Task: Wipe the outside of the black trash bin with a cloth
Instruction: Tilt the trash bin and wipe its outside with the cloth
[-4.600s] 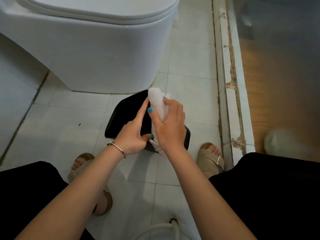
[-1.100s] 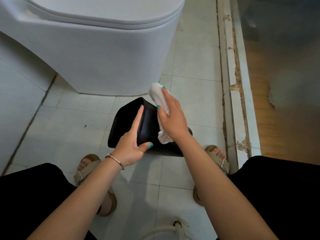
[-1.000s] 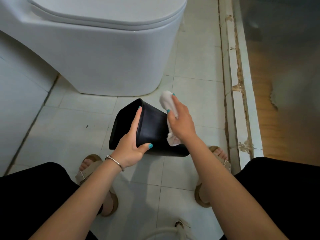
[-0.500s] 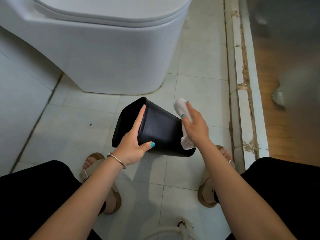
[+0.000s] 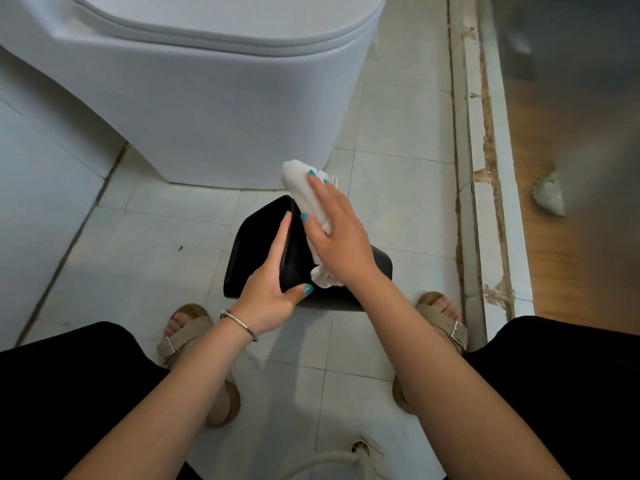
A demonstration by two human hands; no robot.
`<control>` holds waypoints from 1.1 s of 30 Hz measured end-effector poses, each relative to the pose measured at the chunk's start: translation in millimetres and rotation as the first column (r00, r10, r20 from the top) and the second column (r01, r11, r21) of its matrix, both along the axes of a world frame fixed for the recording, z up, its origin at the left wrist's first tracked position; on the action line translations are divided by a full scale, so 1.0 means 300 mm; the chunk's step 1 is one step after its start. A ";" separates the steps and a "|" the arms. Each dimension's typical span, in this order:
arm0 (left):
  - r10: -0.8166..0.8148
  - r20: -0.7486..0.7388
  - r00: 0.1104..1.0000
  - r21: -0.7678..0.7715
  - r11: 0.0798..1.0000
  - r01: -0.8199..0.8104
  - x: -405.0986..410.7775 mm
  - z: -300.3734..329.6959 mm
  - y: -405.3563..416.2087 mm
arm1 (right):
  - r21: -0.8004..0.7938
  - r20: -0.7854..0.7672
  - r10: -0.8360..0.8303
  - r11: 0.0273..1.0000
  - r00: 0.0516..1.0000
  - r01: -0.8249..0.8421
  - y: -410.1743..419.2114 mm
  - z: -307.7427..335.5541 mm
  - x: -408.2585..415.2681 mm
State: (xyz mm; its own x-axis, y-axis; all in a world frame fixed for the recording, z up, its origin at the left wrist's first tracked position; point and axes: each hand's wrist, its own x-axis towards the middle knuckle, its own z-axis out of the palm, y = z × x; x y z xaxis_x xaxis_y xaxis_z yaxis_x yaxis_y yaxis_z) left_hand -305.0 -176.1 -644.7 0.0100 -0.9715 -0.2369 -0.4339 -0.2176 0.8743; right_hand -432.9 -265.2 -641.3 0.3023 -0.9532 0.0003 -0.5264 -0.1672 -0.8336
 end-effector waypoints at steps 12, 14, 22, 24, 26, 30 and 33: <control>0.079 -0.057 0.995 0.027 0.997 -0.078 0.048 -0.014 -0.002 | 0.198 -0.199 -0.183 0.955 0.963 0.222 -0.024 -0.189 -0.231; 0.064 -0.047 0.997 0.024 0.998 -0.063 0.040 -0.013 -0.006 | 0.219 -0.224 -0.219 0.938 0.950 0.268 -0.016 -0.195 -0.251; 0.051 -0.040 0.998 0.041 0.998 -0.050 0.010 -0.001 -0.010 | 0.202 -0.235 -0.206 0.946 0.950 0.255 0.005 -0.139 -0.189; 0.053 -0.041 0.998 0.035 0.998 -0.052 0.003 0.001 -0.020 | 0.143 -0.202 -0.170 0.969 0.964 0.201 0.016 -0.094 -0.133; 0.040 -0.051 0.998 0.021 0.999 -0.039 0.000 -0.001 -0.029 | 0.064 -0.164 -0.120 0.989 0.979 0.132 0.032 -0.047 -0.072; 0.048 -0.060 0.997 0.031 0.998 -0.046 0.008 -0.012 -0.026 | -0.066 -0.142 -0.031 0.998 0.989 0.021 0.074 0.008 0.035; 0.060 -0.070 0.996 0.033 0.998 -0.058 0.016 -0.013 -0.020 | -0.137 -0.163 0.020 0.990 0.986 -0.043 0.097 0.007 0.077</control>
State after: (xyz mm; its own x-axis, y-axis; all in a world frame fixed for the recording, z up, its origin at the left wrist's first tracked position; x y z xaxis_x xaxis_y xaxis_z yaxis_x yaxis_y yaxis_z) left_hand -300.0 -182.1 -648.5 0.0495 -0.9618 -0.2692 -0.3568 -0.2688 0.8947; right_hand -409.7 -236.1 -639.3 0.3390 -0.9373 0.0812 -0.6447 -0.2942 -0.7056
